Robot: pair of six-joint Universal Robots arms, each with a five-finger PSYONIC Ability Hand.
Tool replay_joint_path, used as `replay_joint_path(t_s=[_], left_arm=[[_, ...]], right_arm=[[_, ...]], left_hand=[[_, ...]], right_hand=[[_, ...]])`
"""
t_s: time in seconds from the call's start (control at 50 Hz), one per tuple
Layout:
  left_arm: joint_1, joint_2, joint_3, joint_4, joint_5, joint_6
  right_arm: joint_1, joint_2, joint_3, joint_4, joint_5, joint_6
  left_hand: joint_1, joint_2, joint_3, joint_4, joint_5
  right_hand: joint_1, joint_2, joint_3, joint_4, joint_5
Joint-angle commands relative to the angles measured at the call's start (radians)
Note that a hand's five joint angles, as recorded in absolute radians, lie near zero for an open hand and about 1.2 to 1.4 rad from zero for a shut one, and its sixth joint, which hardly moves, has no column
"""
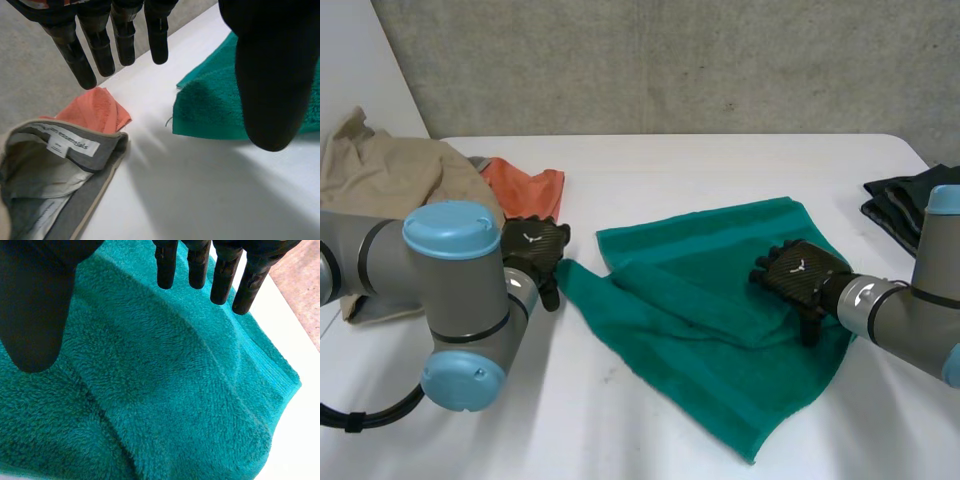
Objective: Fold the laundry.
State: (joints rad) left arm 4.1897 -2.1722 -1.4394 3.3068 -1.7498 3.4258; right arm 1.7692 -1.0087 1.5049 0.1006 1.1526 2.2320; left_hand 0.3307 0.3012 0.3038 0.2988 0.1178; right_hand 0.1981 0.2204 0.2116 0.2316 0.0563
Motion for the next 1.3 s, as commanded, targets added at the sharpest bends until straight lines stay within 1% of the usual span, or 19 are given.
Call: replay_joint_path(t_s=[0.02, 0.12, 0.14, 0.22, 0.4, 0.5, 0.66, 0.74, 0.76, 0.82, 0.84, 0.86, 0.92, 0.98, 1.0, 1.06, 1.16, 1.22, 1.3], left_arm=[[0.012, -0.018, 0.019, 0.002, 0.104, -0.008], [0.012, -0.057, 0.059, 0.002, 0.119, -0.004], [0.012, -0.075, 0.074, -0.001, 0.121, -0.002], [0.012, -0.106, 0.108, -0.003, 0.122, 0.003], [0.012, -0.175, 0.185, -0.032, 0.124, 0.015], [0.012, -0.181, 0.204, -0.042, 0.124, 0.016], [0.026, -0.155, 0.229, -0.036, 0.116, 0.042], [0.033, -0.101, 0.241, -0.027, 0.119, 0.084], [0.038, -0.08, 0.246, -0.015, 0.118, 0.093], [0.038, -0.054, 0.251, 0.01, 0.119, 0.099], [0.033, -0.043, 0.251, 0.028, 0.119, 0.104], [0.03, -0.04, 0.252, 0.037, 0.121, 0.105], [0.027, -0.015, 0.252, 0.073, 0.122, 0.107], [0.027, 0.017, 0.252, 0.092, 0.124, 0.108], [0.027, 0.023, 0.252, 0.096, 0.124, 0.108], [0.027, 0.045, 0.252, 0.102, 0.125, 0.108], [0.023, 0.095, 0.244, 0.102, 0.13, 0.107], [0.016, 0.135, 0.237, 0.1, 0.147, 0.105], [-0.003, 0.204, 0.22, 0.102, 0.193, 0.105]], right_arm=[[0.01, 0.021, -0.006, -0.042, 0.032, -0.009], [0.012, 0.029, -0.005, -0.073, 0.035, -0.009], [0.013, 0.029, -0.006, -0.074, 0.035, -0.011], [0.016, 0.019, -0.005, -0.071, 0.035, -0.011], [0.007, -0.04, 0.034, -0.056, 0.041, -0.008], [0.004, -0.109, 0.06, -0.019, 0.042, -0.005], [0.003, -0.195, 0.075, 0.135, 0.042, -0.005], [0.004, -0.226, 0.11, 0.307, 0.045, -0.008], [0.004, -0.237, 0.135, 0.426, 0.045, -0.015], [0.006, -0.251, 0.156, 0.618, 0.009, -0.035], [0.015, -0.252, 0.156, 0.708, -0.026, -0.038], [0.019, -0.254, 0.155, 0.729, -0.052, -0.037], [0.035, -0.255, 0.115, 0.728, -0.135, -0.006], [0.029, -0.261, 0.061, 0.697, -0.16, 0.032], [0.024, -0.269, 0.025, 0.665, -0.154, 0.056], [0.01, -0.269, -0.021, 0.617, -0.123, 0.074], [-0.031, -0.265, -0.129, 0.593, 0.019, 0.071], [-0.031, -0.232, -0.185, 0.561, 0.074, 0.071], [-0.027, -0.179, -0.256, 0.457, 0.076, 0.077]], left_hand=[[0.05, 0.08, 0.077, 0.082, 0.089], [0.114, 0.144, 0.141, 0.146, 0.153], [0.202, 0.231, 0.229, 0.234, 0.24], [0.363, 0.393, 0.39, 0.395, 0.402], [1.062, 1.092, 1.089, 1.094, 1.101], [1.066, 1.095, 1.092, 1.097, 1.104], [1.066, 1.095, 1.092, 1.097, 1.104], [1.066, 1.095, 1.092, 1.097, 1.104], [1.066, 1.095, 1.092, 1.097, 1.104], [1.066, 1.095, 1.092, 1.097, 1.104], [1.066, 1.095, 1.092, 1.097, 1.104], [1.066, 1.095, 1.092, 1.097, 1.104], [1.066, 1.095, 1.092, 1.097, 1.104], [1.066, 1.095, 1.092, 1.097, 1.104], [1.066, 1.095, 1.092, 1.097, 1.104], [1.066, 1.095, 1.092, 1.097, 1.104], [1.066, 1.095, 1.092, 1.097, 1.104], [1.066, 1.095, 1.092, 1.097, 1.104], [1.066, 1.095, 1.092, 1.097, 1.104]], right_hand=[[0.183, 0.161, 0.169, 0.149, 0.15], [0.535, 0.513, 0.521, 0.501, 0.502], [0.745, 0.723, 0.731, 0.711, 0.712], [1.186, 1.164, 1.172, 1.152, 1.153], [1.198, 1.176, 1.185, 1.165, 1.165], [1.198, 1.176, 1.185, 1.165, 1.165], [1.198, 1.176, 1.185, 1.165, 1.165], [1.198, 1.176, 1.185, 1.165, 1.165], [1.198, 1.176, 1.185, 1.165, 1.165], [1.198, 1.176, 1.185, 1.165, 1.165], [1.198, 1.176, 1.185, 1.165, 1.165], [1.068, 1.046, 1.055, 1.035, 1.036], [0.321, 0.299, 0.307, 0.287, 0.288], [0.178, 0.156, 0.165, 0.145, 0.146], [0.015, -0.007, 0.001, -0.019, -0.018], [-0.024, -0.046, -0.037, -0.057, -0.056], [-0.002, -0.024, -0.015, -0.035, -0.034], [-0.01, -0.033, -0.024, -0.044, -0.043], [-0.024, -0.046, -0.037, -0.057, -0.056]])
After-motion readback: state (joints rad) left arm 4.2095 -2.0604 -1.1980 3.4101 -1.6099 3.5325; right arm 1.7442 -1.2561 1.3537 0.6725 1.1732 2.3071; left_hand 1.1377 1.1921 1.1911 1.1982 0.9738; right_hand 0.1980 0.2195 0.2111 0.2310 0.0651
